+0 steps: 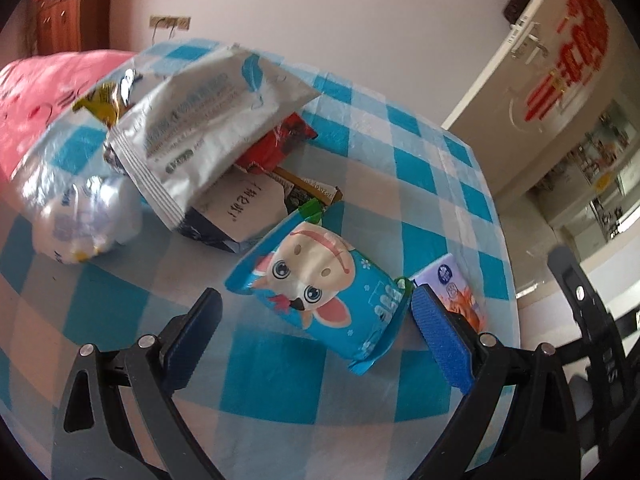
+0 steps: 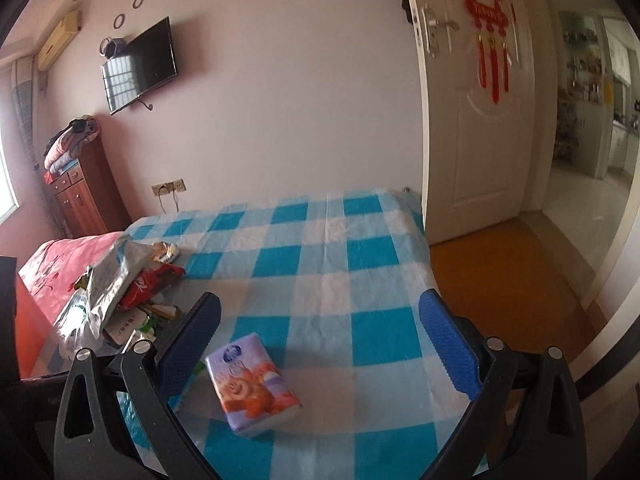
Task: Collect trash
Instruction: 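Grasp the bear tissue pack with the right tool while the left tool grasps the blue cow snack bag, then carry both items to the orange bucket and open both tools to drop them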
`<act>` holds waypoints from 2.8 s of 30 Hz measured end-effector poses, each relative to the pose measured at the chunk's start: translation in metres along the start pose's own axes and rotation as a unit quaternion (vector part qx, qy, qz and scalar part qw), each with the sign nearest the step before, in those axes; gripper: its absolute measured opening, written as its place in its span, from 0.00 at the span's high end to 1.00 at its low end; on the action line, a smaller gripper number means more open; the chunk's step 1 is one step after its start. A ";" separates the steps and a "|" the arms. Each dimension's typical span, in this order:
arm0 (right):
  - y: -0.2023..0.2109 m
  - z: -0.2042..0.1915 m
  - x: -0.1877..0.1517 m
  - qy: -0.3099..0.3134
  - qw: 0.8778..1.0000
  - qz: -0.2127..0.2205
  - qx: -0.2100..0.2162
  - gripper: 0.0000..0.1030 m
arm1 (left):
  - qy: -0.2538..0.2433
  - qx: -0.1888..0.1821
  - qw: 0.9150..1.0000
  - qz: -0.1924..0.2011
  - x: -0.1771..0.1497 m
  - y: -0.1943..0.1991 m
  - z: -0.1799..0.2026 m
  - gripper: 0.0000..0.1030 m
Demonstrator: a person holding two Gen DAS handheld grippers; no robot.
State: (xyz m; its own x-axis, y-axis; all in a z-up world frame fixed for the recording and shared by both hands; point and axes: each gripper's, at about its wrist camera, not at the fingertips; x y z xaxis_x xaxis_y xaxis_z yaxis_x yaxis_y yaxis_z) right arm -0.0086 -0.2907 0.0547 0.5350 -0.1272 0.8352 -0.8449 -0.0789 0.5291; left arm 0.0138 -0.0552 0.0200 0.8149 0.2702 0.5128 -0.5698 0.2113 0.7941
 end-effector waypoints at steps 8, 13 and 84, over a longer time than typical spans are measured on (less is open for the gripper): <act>-0.014 0.003 -0.010 -0.004 0.996 -0.061 0.062 0.05 | 0.023 0.041 0.999 0.005 0.005 -0.012 0.004 0.08; -0.022 -0.008 -0.017 0.034 0.993 -0.086 0.068 0.05 | 0.032 0.061 0.998 -0.002 0.008 -0.022 0.007 0.09; -0.063 -0.040 -0.037 0.108 0.983 -0.138 0.062 0.31 | -0.073 0.045 0.996 -0.002 -0.005 0.001 -0.021 0.44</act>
State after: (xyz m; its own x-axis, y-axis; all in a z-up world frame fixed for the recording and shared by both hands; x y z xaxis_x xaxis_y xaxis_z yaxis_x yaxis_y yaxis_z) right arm 0.0245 -0.2418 -0.0033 0.7205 0.1275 0.6816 -0.6540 -0.2020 0.7291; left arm 0.0069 -0.0363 0.0115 0.8280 0.1281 0.5459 -0.5595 0.1252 0.8193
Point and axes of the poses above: each gripper's, at about its wrist camera, not at the fingertips, and y roughly against the way its jaws point, z to its right, x to its top
